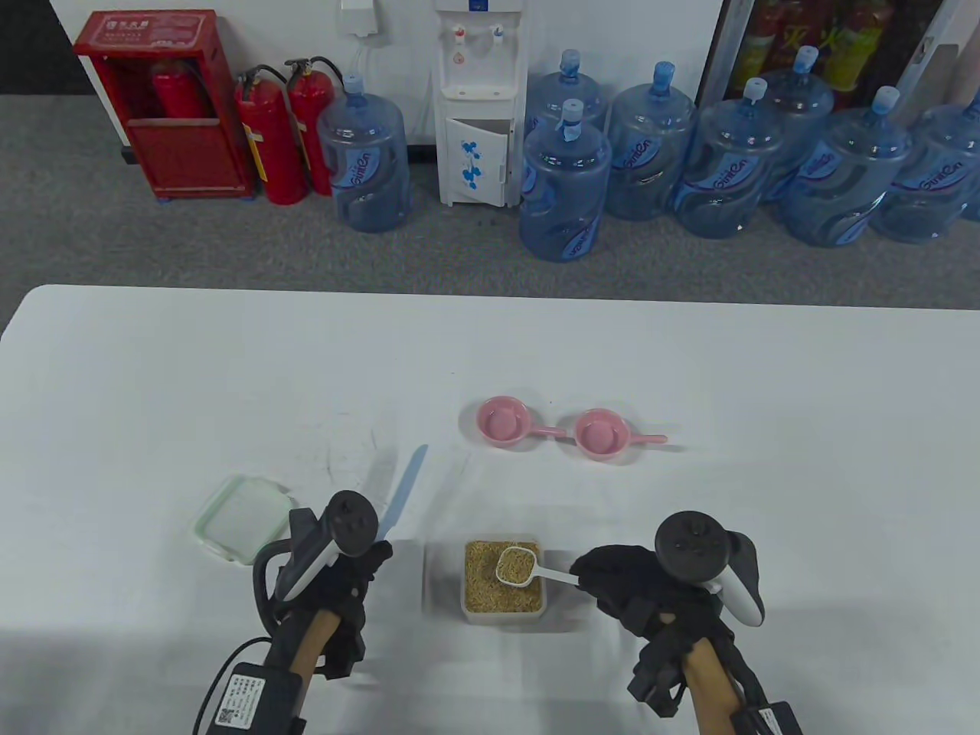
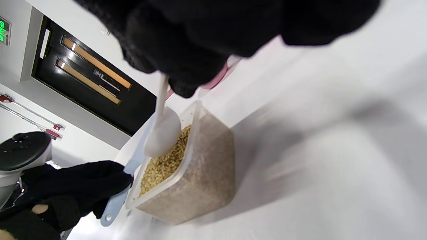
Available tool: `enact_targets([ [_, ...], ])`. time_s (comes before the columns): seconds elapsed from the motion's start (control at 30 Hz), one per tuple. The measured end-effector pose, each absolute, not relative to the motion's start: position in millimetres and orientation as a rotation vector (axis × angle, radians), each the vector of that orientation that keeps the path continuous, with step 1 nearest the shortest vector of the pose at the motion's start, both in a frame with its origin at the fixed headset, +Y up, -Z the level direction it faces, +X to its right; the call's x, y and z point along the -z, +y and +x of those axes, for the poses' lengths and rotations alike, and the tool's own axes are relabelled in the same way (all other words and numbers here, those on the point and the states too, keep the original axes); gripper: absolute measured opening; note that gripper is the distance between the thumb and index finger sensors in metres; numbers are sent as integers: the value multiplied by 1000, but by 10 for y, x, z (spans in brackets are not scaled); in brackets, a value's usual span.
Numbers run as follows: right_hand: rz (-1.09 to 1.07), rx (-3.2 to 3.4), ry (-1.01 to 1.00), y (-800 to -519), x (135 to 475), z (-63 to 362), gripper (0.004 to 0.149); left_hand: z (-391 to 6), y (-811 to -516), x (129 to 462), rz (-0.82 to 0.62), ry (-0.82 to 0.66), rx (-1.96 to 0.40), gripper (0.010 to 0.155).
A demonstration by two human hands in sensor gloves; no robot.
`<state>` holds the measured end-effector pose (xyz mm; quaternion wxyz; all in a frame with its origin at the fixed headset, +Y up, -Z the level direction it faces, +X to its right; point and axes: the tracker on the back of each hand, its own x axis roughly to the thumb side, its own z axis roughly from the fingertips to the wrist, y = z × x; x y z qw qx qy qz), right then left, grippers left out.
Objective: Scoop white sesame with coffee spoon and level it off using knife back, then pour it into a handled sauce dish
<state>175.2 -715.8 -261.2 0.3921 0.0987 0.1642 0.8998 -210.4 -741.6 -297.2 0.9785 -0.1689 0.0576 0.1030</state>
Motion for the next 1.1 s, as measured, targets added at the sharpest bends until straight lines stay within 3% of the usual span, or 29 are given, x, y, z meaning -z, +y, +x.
enact_targets([
  [0.67,264,-2286,427,-7162,2612,1730,40,-2265,-7551,3051,-331,241,-216,44],
  [1.1,269,-2288,422,-7165,2608,1725,40,-2169,-7570,3034,-257,278,33,47],
])
